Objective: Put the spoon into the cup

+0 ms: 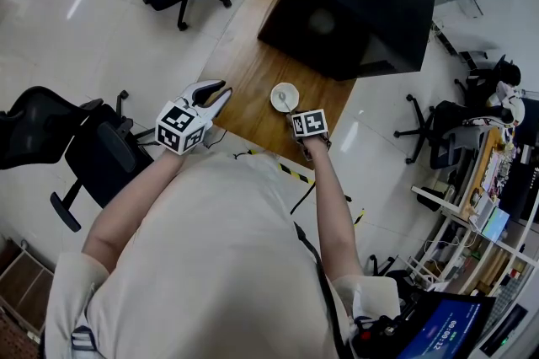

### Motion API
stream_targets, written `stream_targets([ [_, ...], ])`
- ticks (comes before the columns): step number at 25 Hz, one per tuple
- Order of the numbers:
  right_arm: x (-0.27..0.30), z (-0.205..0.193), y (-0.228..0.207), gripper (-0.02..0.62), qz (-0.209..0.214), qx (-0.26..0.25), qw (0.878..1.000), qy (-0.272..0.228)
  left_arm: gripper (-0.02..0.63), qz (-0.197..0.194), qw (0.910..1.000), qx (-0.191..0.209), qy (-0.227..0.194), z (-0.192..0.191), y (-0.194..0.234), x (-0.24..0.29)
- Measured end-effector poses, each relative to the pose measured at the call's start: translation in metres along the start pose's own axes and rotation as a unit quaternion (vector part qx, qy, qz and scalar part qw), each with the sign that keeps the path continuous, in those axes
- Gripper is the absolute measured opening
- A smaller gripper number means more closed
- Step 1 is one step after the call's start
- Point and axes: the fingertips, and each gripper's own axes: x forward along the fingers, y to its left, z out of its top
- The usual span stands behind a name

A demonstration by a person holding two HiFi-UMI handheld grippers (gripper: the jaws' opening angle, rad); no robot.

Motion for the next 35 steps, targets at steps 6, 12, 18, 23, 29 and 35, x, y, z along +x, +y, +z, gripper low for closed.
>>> stream_targets([
  [6, 0.003, 0.002, -0.001, 0.127, 0.010, 0.004, 1.000, 0.005, 0.083, -0.002, 1.0000, -0.002, -0.001, 0.004, 0.003, 0.003],
  [12, 0.001, 0.003, -0.002, 0.130, 0.004, -0.005, 1.000, -0.003, 0.083, -0.007, 1.0000, 0.001, -0.002, 0.009, 0.004, 0.002],
  [18, -0.011, 0.019, -0.006, 0.218, -0.032, 0.005, 0.998, -0.055, 0.083, -0.025, 0.9996, 0.013, 0.005, 0.016, 0.012, -0.004],
  [23, -0.043, 0.040, -0.006, 0.229, -0.070, 0.048, 0.987, -0.137, 0.077, -0.058, 0.9980, 0.023, 0.014, 0.020, 0.019, -0.012],
  [29, -0.103, 0.069, 0.015, 0.229, -0.077, 0.106, 0.949, -0.287, 0.072, -0.108, 0.9937, 0.020, 0.020, 0.024, 0.020, -0.024],
  [35, -0.184, 0.087, 0.044, 0.218, -0.081, 0.119, 0.900, -0.411, 0.066, -0.171, 0.9839, 0.037, 0.036, 0.031, -0.011, -0.018],
])
